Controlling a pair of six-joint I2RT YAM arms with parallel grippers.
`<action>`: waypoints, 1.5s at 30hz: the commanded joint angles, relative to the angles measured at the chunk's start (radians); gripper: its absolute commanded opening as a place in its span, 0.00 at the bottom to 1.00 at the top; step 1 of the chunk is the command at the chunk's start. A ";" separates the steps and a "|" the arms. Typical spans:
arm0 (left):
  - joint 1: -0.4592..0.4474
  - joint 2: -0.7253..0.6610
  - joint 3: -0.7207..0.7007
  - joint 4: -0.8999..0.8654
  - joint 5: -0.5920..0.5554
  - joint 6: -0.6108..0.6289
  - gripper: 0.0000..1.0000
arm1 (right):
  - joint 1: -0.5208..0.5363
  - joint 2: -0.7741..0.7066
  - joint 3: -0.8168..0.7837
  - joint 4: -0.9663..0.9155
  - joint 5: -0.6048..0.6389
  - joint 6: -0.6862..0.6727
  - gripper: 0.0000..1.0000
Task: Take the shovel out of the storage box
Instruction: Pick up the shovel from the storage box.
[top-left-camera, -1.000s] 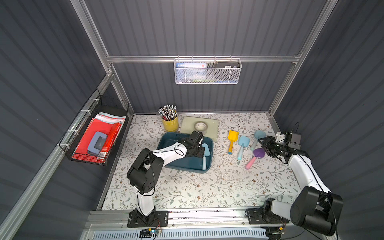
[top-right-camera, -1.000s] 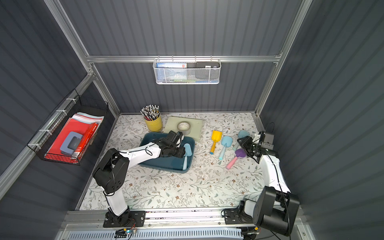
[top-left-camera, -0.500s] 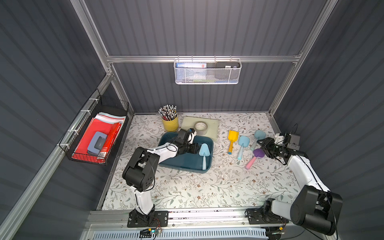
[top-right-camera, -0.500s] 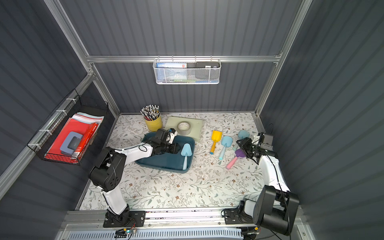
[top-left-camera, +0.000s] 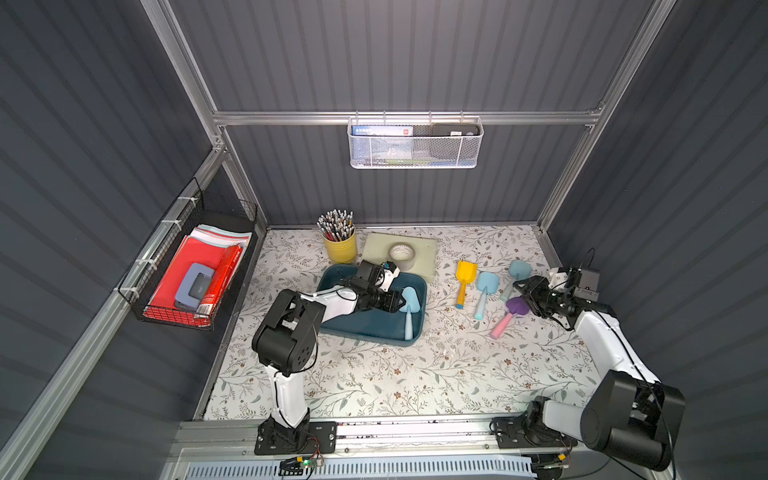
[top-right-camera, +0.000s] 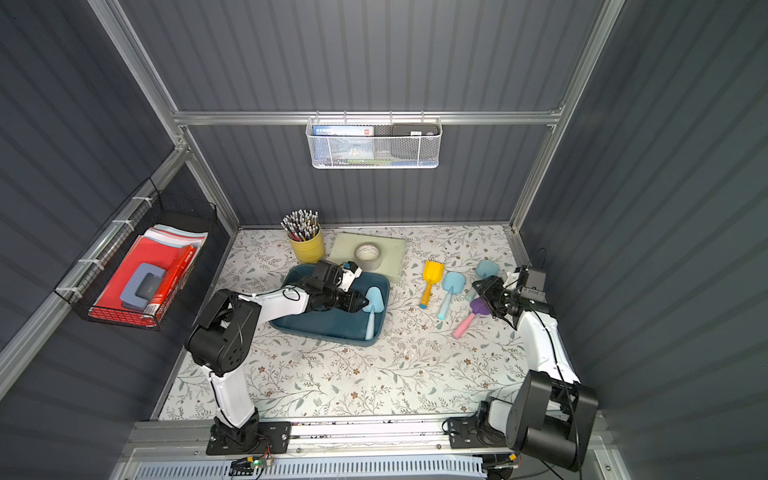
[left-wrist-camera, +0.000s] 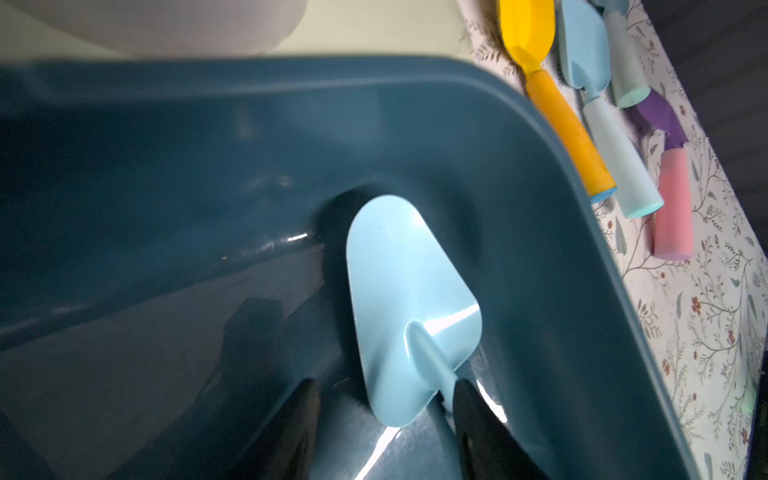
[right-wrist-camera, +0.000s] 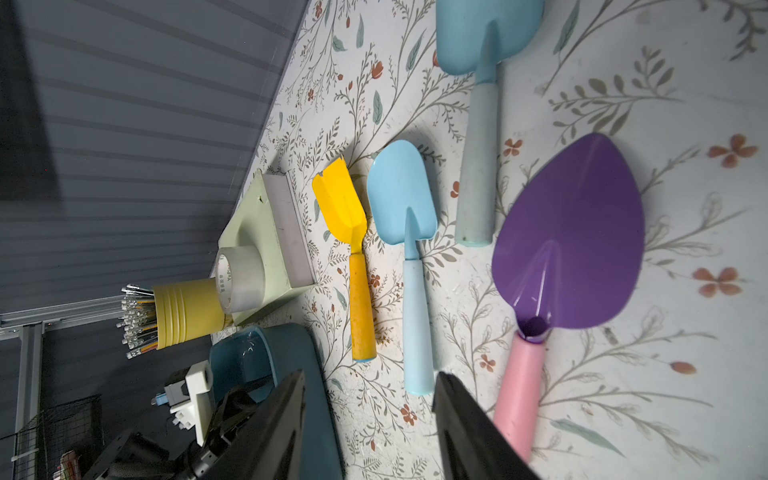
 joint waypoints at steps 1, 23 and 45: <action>0.000 0.015 0.010 0.011 0.015 0.020 0.56 | 0.003 -0.007 -0.001 -0.002 -0.017 -0.017 0.55; 0.000 0.111 0.049 0.077 0.238 0.014 0.31 | 0.003 0.000 -0.027 -0.002 -0.014 -0.016 0.55; 0.009 -0.031 0.173 -0.068 0.112 -0.011 0.00 | 0.008 0.008 -0.045 0.037 -0.050 -0.004 0.55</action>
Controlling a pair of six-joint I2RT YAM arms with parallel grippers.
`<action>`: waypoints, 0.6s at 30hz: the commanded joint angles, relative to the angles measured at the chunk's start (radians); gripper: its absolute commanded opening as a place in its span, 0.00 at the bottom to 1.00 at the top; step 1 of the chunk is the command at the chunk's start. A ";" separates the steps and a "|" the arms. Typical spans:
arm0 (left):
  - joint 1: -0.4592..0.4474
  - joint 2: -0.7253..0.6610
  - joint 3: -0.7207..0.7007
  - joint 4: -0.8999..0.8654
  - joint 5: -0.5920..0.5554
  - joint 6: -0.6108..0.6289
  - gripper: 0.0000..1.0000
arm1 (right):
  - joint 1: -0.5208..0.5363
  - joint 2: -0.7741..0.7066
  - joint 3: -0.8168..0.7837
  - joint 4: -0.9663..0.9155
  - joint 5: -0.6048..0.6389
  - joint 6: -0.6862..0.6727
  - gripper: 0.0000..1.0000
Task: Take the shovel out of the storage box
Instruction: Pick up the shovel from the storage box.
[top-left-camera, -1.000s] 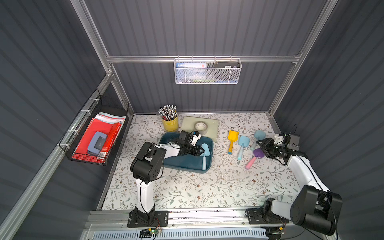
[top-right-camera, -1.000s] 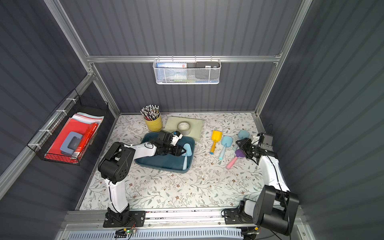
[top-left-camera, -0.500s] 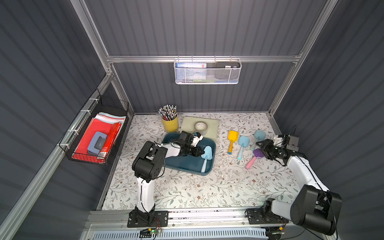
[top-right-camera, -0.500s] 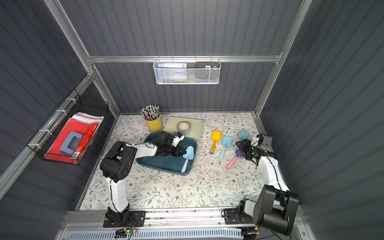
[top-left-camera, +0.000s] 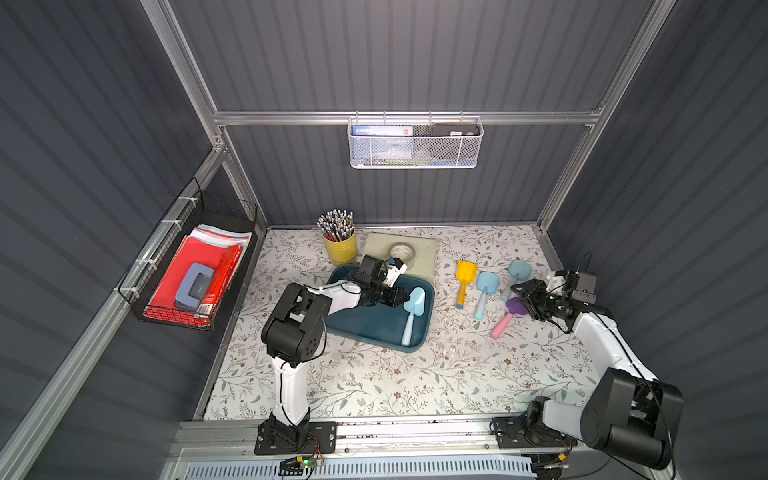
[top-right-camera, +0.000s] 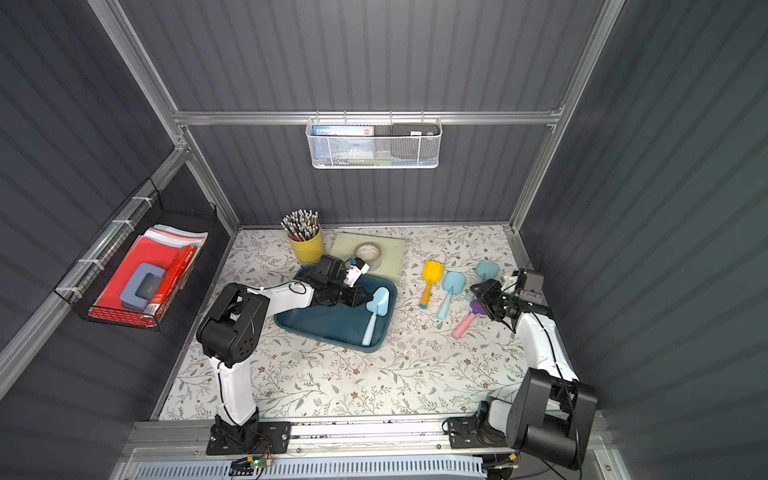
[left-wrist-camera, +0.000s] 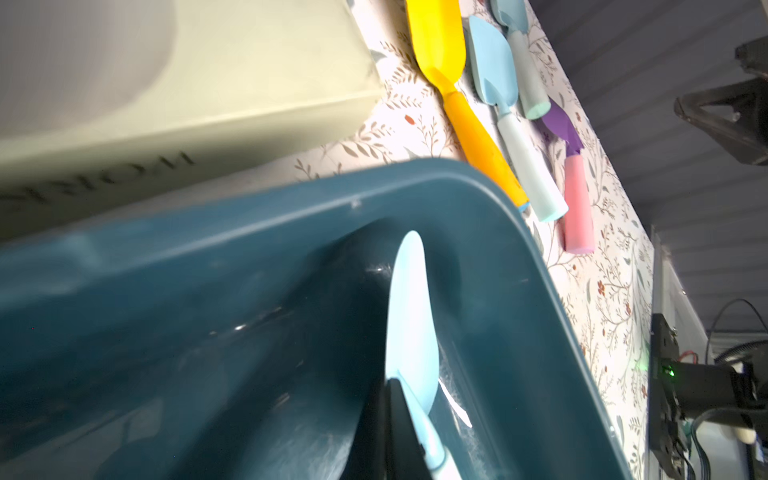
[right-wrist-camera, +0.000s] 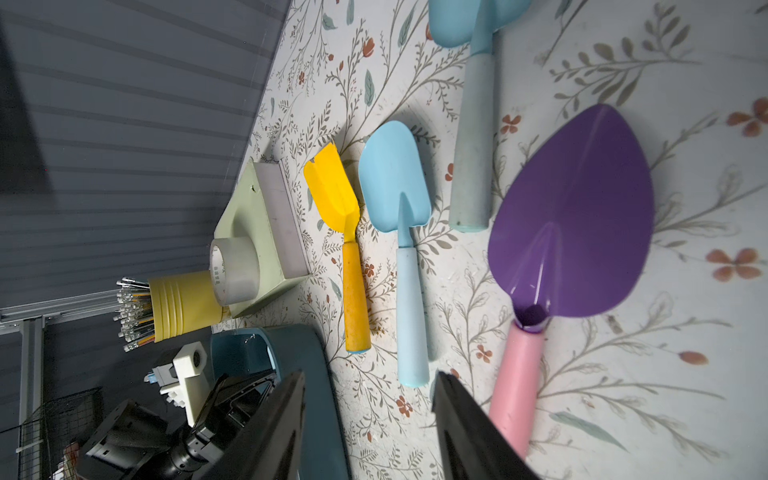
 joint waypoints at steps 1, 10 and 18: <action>0.010 -0.103 0.098 -0.091 -0.098 -0.024 0.00 | 0.008 -0.002 -0.011 0.027 -0.036 -0.004 0.55; 0.012 -0.222 0.388 -0.151 -0.179 -0.141 0.00 | 0.135 -0.030 -0.009 0.199 -0.153 0.039 0.55; 0.011 -0.142 0.508 -0.098 -0.156 -0.195 0.00 | 0.389 -0.030 -0.008 0.526 -0.243 0.144 0.56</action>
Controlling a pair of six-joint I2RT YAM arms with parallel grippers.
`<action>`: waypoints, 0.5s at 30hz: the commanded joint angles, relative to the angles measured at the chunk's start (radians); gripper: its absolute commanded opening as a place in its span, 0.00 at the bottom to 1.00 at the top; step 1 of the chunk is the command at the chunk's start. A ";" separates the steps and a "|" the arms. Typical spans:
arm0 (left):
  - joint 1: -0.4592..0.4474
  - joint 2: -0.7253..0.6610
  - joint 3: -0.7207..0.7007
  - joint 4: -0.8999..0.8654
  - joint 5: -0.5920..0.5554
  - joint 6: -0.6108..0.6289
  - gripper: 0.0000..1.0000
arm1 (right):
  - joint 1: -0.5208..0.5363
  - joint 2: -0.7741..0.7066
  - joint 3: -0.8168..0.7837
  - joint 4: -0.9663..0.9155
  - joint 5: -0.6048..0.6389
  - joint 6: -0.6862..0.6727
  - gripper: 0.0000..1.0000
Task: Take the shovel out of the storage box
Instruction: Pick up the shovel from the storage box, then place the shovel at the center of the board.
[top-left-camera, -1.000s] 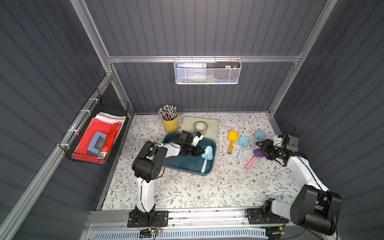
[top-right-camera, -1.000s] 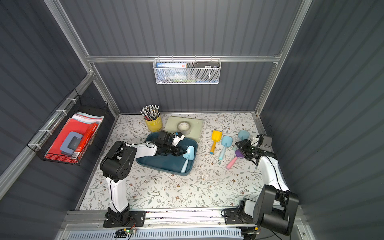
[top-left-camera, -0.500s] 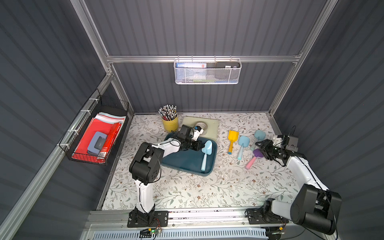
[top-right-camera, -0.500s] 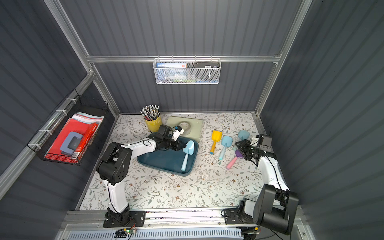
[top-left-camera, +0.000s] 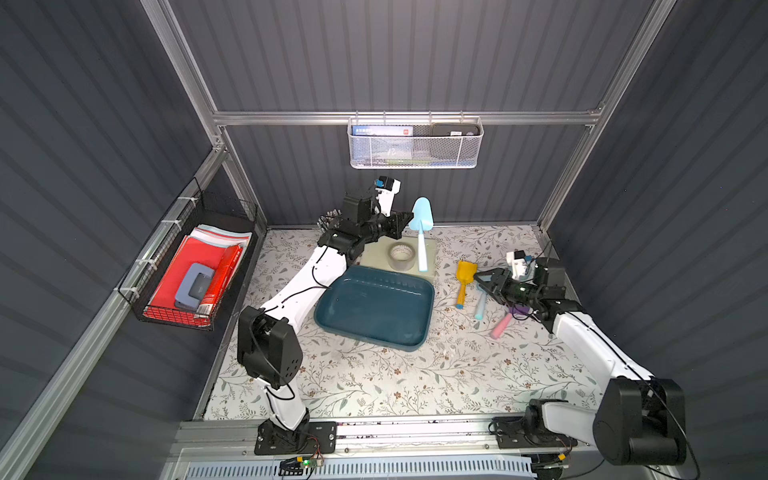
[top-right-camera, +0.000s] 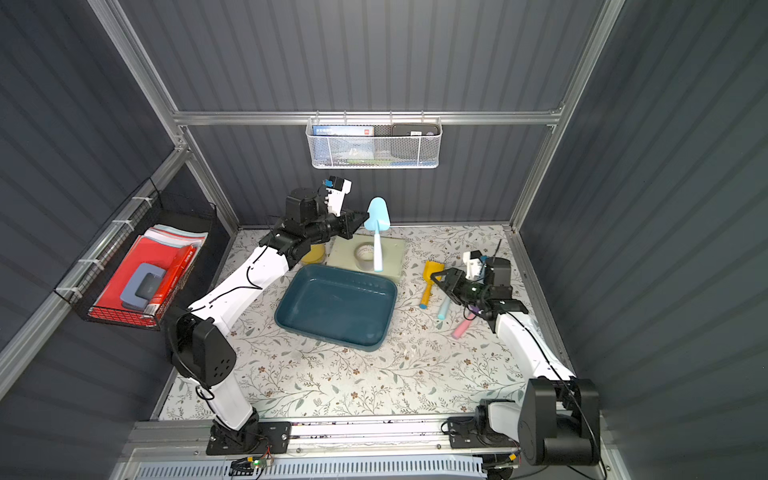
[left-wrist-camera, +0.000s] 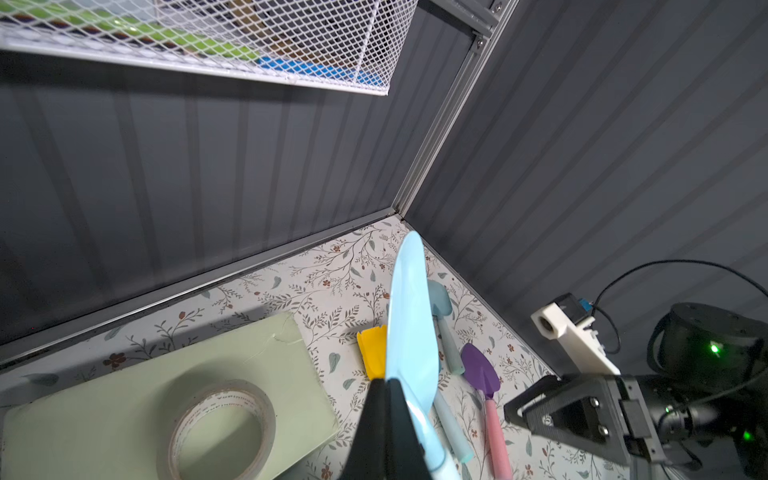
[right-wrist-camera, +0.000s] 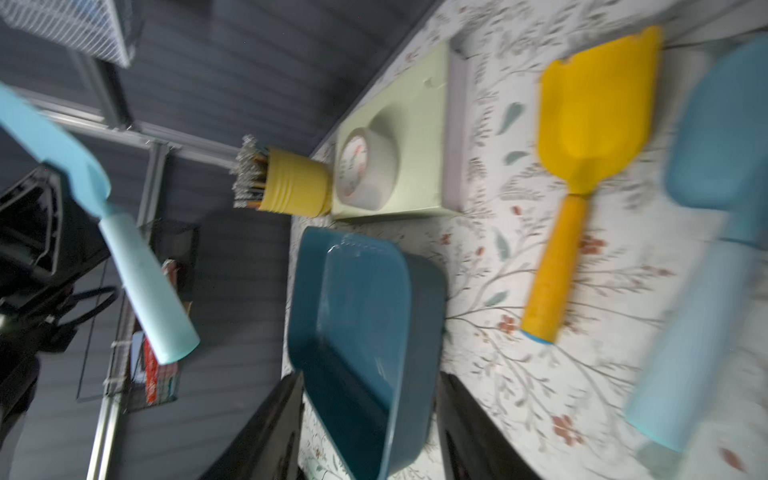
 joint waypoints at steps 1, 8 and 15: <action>0.001 0.053 0.009 0.009 0.035 -0.064 0.00 | 0.060 -0.014 -0.010 0.246 -0.065 0.082 0.58; 0.000 0.059 -0.008 0.114 0.098 -0.135 0.01 | 0.144 0.051 -0.039 0.517 -0.113 0.167 0.58; -0.008 0.074 -0.048 0.215 0.150 -0.206 0.01 | 0.238 0.158 0.034 0.563 -0.112 0.143 0.58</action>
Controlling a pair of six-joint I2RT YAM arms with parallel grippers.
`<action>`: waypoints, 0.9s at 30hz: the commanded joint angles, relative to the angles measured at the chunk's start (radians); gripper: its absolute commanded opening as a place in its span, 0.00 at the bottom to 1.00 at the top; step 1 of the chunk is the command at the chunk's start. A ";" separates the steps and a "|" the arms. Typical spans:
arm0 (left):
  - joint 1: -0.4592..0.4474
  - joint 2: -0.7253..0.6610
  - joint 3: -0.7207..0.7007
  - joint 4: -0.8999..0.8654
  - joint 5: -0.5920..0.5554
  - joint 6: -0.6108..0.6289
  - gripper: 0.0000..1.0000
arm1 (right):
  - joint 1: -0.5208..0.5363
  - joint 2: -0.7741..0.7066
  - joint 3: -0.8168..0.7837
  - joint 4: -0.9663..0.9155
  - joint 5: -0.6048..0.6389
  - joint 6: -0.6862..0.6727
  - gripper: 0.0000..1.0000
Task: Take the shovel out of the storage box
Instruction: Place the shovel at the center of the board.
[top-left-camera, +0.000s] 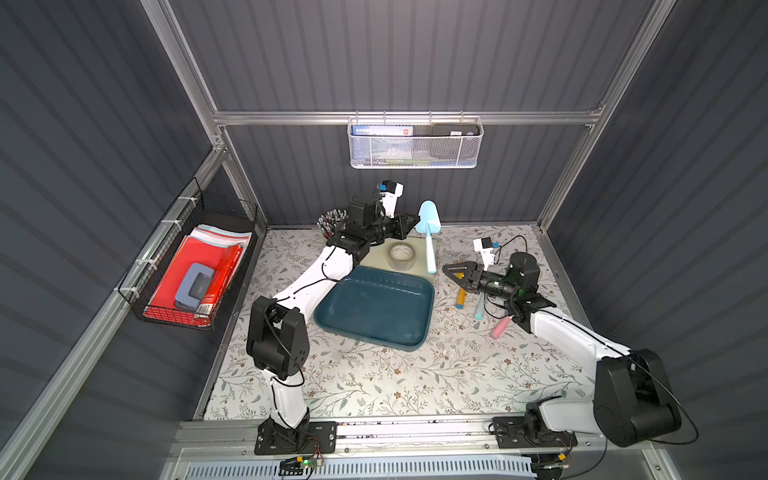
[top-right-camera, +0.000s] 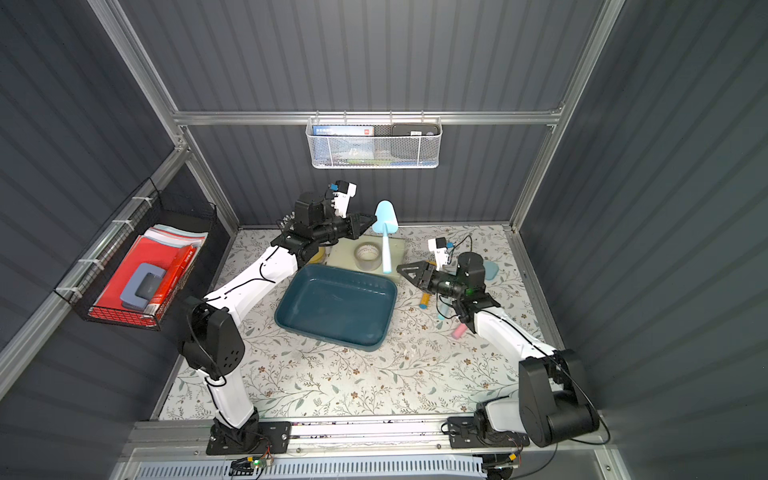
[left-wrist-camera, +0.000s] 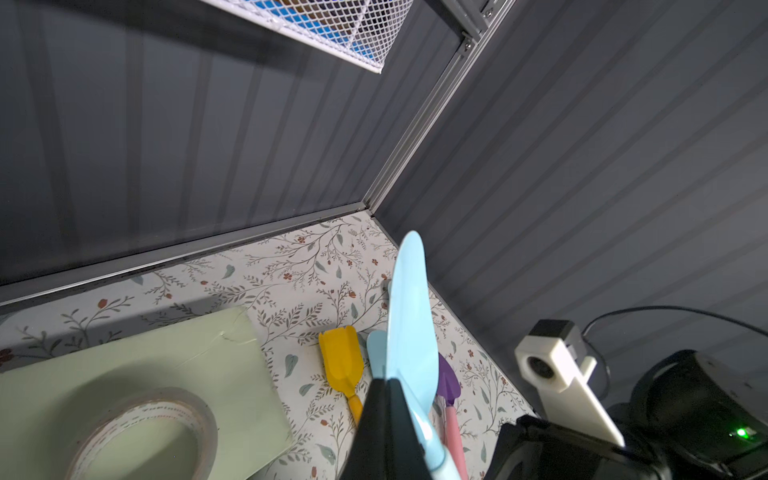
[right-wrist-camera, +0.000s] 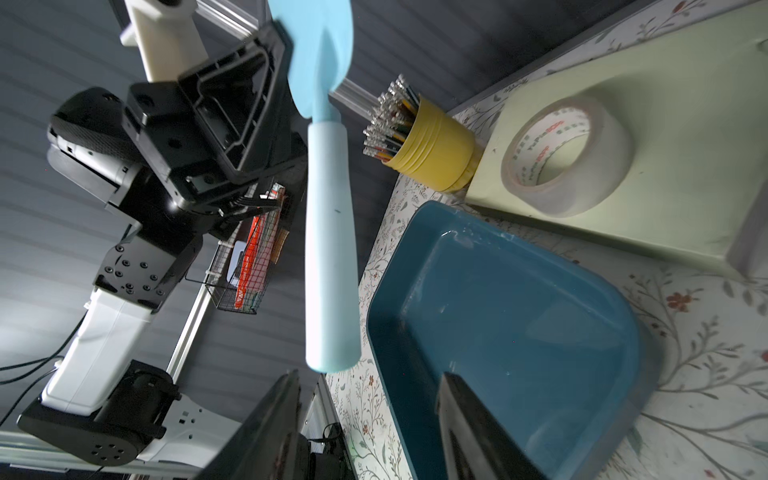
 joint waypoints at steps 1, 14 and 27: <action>-0.010 0.006 -0.023 0.082 0.054 -0.054 0.01 | 0.031 0.035 0.050 0.104 -0.019 0.015 0.58; -0.024 0.028 -0.028 0.086 0.075 -0.056 0.01 | 0.089 0.128 0.110 0.154 -0.009 0.030 0.48; -0.025 0.029 -0.038 0.043 0.032 -0.019 0.25 | 0.091 0.044 0.130 0.011 0.071 -0.032 0.05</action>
